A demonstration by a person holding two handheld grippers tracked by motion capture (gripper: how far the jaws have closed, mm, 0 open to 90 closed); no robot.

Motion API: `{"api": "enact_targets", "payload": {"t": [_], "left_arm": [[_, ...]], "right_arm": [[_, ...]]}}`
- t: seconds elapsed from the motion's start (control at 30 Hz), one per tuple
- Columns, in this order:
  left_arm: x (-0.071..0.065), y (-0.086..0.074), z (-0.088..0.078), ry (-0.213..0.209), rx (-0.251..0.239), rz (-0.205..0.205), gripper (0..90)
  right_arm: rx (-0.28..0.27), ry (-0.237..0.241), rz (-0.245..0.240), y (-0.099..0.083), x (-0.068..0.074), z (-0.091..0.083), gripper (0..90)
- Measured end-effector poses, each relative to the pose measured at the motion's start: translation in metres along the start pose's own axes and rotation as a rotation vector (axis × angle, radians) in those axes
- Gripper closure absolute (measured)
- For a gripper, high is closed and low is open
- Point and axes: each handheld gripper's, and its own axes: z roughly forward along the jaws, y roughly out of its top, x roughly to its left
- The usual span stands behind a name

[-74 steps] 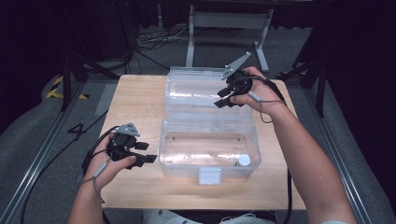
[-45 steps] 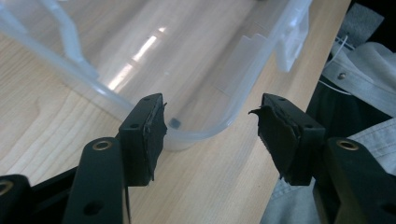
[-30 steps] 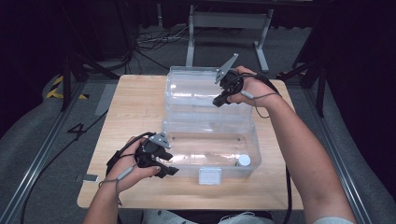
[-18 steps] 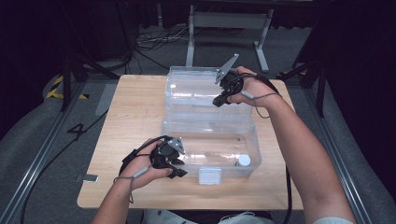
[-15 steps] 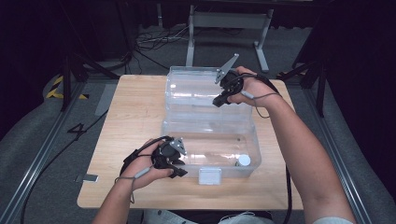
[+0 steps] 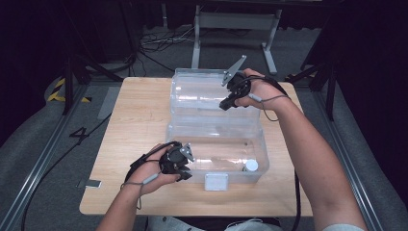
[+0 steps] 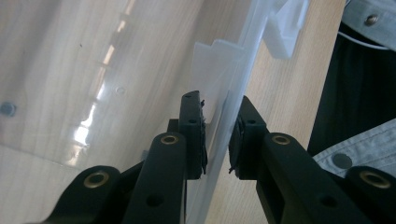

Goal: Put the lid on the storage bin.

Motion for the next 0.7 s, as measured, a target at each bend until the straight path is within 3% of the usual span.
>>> {"api": "enact_targets", "payload": {"t": [0.17, 0.7], "left_arm": [[-0.0013, 0.0002, 0.0006, 0.013, 0.0, 0.014, 78.2], [-0.0026, 0.0005, 0.0011, 0.027, 0.009, 0.027, 78.4]], "right_arm": [[-0.002, -0.007, 0.013, -0.0015, 0.0008, -0.0007, 85.4], [-0.006, -0.043, -0.023, -0.0003, 0.0088, -0.0003, 85.5]]}}
